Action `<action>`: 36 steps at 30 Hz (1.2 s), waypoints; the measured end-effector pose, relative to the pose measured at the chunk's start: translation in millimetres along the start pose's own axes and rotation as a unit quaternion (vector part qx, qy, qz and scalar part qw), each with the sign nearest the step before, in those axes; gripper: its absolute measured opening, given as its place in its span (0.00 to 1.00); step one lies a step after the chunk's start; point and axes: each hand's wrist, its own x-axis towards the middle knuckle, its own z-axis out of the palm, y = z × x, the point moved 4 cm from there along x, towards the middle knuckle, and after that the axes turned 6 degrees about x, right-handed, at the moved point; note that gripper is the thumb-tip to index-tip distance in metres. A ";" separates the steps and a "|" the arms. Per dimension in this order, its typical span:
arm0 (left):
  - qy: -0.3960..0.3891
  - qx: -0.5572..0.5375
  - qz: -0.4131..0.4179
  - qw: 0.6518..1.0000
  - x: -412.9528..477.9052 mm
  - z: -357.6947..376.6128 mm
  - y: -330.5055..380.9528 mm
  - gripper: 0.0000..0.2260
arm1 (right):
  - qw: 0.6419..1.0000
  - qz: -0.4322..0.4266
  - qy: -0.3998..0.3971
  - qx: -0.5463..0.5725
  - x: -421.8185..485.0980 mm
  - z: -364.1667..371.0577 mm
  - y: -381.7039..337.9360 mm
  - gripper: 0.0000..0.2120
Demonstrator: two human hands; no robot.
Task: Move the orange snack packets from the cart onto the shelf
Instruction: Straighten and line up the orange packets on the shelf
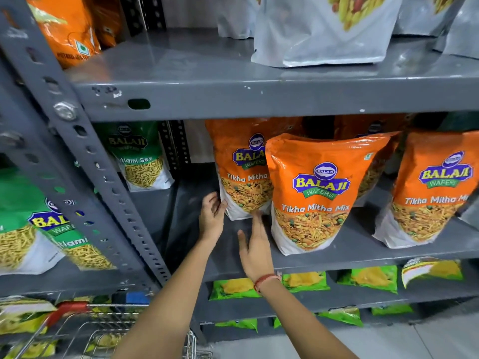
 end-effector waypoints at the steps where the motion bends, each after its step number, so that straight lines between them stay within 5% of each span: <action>1: 0.031 -0.015 0.001 0.999 -10.5 -1.0 -0.1 0.18 | 1.000 -0.021 0.017 0.011 -9.2 -9.7 -4.0 0.25; 4: 0.085 -0.006 0.060 0.995 -53.7 0.5 0.9 0.12 | 0.979 -0.111 0.169 0.005 -42.8 -56.9 -11.9 0.21; 7: -0.055 -0.010 0.079 0.995 -82.7 23.0 9.0 0.11 | 0.942 -0.063 0.322 0.072 -43.1 -115.3 8.0 0.31; 10: -0.224 -0.030 0.050 0.973 -88.6 54.8 20.7 0.29 | 0.947 0.053 0.241 0.203 -12.4 -147.9 30.0 0.42; 13: -0.305 -0.018 0.036 0.952 -90.6 78.8 23.4 0.42 | 0.959 0.073 0.114 0.249 6.7 -145.7 39.6 0.31; 16: -0.273 0.021 0.034 0.961 -89.6 74.5 17.2 0.45 | 0.970 0.057 0.100 0.213 1.8 -135.4 44.6 0.32; 24: -0.242 0.007 0.037 0.970 -83.7 1.4 5.7 0.36 | 0.983 0.035 0.039 0.178 -16.2 -80.4 23.3 0.11; 32: -0.216 0.025 0.044 0.975 -84.2 -20.2 7.9 0.39 | 0.980 0.047 0.007 0.193 -15.2 -63.6 15.8 0.14; 36: -0.024 0.057 0.088 0.994 -108.6 -26.7 11.9 0.43 | 0.979 0.056 0.025 0.196 -16.2 -80.5 23.5 0.20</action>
